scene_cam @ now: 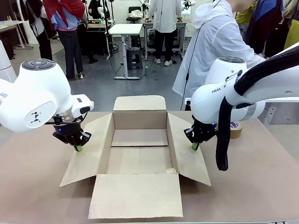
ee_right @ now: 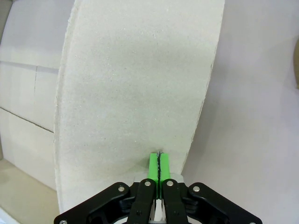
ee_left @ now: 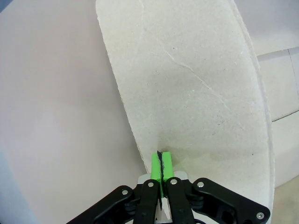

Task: Wrap the clocks to prevent damage.
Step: Once the human has placed the objects inside and stepped back, release both hands from the side flaps of the Package Box.

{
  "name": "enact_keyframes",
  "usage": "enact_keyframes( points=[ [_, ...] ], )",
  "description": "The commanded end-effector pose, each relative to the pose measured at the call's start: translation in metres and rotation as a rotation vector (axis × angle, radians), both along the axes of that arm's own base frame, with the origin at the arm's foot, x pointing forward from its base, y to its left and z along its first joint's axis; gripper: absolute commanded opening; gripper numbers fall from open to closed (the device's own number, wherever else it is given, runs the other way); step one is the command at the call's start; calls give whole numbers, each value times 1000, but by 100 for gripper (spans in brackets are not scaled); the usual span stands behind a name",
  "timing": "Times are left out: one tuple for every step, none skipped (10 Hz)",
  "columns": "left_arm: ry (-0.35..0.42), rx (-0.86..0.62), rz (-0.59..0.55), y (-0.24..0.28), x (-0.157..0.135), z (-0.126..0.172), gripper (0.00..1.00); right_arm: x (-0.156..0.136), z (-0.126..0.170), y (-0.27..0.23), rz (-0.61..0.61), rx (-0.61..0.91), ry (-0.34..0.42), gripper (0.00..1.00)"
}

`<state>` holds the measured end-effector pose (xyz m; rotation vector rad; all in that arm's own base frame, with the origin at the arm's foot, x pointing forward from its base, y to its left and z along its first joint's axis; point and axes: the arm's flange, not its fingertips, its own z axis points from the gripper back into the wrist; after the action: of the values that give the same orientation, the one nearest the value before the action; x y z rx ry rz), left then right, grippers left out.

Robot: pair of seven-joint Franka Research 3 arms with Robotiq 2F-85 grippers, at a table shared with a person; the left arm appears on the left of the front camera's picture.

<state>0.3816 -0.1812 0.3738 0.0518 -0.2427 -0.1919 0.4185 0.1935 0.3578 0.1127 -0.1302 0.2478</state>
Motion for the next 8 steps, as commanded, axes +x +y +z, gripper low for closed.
enact_keyframes(
  points=[
    [6, 5, 2, 1, -2, -1, 1, -1, -2, -1, -10, -2, 5, 1],
    [6, 5, 2, 1, -2, -1, 1, -1, -2, -1, -10, -2, 5, 1],
    [6, 5, 2, 1, -2, -1, 1, -1, -2, -1, -10, -2, 5, 1],
    [6, 5, 2, 1, -2, -1, 1, -1, -2, -1, -10, -2, 5, 1],
    [6, 5, 2, 1, -2, -1, 1, -1, -2, -1, -10, -2, 5, 1],
    [6, 5, 2, 1, -2, -1, 1, -1, -2, -1, -10, -2, 5, 1],
    [6, 5, 2, 1, -2, -1, 1, -1, -2, -1, -10, -2, 5, 1],
    [6, 5, 2, 1, -2, -1, 1, -1, -2, -1, -10, -2, 5, 1]
  ],
)
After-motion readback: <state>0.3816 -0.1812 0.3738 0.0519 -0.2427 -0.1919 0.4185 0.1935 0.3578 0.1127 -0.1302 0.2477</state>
